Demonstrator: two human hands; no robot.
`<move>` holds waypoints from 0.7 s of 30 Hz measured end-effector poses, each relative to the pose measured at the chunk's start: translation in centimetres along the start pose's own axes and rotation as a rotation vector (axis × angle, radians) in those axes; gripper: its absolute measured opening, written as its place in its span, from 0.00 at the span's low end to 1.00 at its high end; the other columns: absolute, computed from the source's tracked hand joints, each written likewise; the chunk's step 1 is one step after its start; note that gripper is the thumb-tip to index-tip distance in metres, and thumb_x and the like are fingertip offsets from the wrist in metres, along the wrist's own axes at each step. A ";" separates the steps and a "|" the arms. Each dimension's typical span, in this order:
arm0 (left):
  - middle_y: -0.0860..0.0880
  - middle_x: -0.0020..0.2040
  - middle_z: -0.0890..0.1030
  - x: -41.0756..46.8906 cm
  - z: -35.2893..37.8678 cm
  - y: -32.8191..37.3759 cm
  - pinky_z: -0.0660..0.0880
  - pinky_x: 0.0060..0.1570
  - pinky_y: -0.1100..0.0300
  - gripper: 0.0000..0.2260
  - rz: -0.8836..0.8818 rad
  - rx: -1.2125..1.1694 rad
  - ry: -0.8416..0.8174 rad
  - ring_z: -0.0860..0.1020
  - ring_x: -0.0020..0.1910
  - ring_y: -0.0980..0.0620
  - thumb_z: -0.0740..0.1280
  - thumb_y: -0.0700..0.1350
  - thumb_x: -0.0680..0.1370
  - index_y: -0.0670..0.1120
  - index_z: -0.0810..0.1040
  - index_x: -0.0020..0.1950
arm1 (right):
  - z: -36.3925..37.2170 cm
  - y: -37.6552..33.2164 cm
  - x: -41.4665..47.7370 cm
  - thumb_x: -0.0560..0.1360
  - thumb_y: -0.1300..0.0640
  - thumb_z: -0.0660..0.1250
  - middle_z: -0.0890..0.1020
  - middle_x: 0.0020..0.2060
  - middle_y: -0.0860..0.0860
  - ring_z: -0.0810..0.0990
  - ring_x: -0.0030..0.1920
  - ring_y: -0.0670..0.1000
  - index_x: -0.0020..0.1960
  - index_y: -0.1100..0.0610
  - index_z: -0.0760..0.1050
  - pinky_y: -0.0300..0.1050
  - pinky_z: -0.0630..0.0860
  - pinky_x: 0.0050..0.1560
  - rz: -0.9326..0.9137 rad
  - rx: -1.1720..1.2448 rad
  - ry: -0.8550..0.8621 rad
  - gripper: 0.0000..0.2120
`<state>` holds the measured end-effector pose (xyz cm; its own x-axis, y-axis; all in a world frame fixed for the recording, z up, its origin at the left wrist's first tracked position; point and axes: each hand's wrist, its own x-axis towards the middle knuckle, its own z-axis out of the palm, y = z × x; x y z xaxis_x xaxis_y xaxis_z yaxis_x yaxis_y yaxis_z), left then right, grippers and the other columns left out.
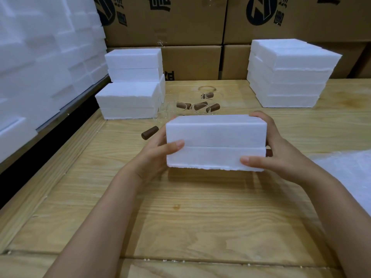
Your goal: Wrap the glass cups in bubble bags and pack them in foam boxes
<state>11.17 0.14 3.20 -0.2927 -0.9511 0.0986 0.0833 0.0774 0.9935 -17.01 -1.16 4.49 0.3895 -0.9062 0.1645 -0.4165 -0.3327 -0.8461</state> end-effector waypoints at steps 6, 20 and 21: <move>0.57 0.57 0.82 0.9 0.9 0.6 0.75 0.61 0.47 0.24 0.138 0.009 0.383 0.79 0.58 0.55 0.68 0.61 0.68 0.58 0.74 0.63 | 0.7 -1.8 0.7 0.56 0.37 0.72 0.73 0.53 0.42 0.75 0.44 0.45 0.66 0.27 0.50 0.37 0.75 0.46 -0.161 -0.143 0.122 0.45; 0.49 0.56 0.80 7.7 -12.9 7.4 0.75 0.57 0.48 0.33 0.369 0.234 0.824 0.79 0.55 0.52 0.62 0.64 0.65 0.46 0.77 0.63 | 5.5 -8.0 20.2 0.65 0.46 0.76 0.67 0.52 0.36 0.73 0.47 0.38 0.74 0.39 0.43 0.27 0.73 0.39 -0.295 -0.094 -0.081 0.51; 0.48 0.57 0.80 8.3 -14.3 7.6 0.75 0.57 0.48 0.32 0.378 0.265 0.824 0.79 0.56 0.52 0.61 0.64 0.65 0.46 0.77 0.63 | 6.1 -8.2 21.8 0.66 0.47 0.77 0.67 0.51 0.36 0.73 0.47 0.38 0.74 0.40 0.42 0.27 0.72 0.39 -0.284 -0.092 -0.096 0.52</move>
<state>22.97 -11.43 10.73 0.4835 -0.7530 0.4463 -0.2143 0.3925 0.8944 -0.09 -16.61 11.92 0.5752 -0.7462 0.3352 -0.3505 -0.5950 -0.7233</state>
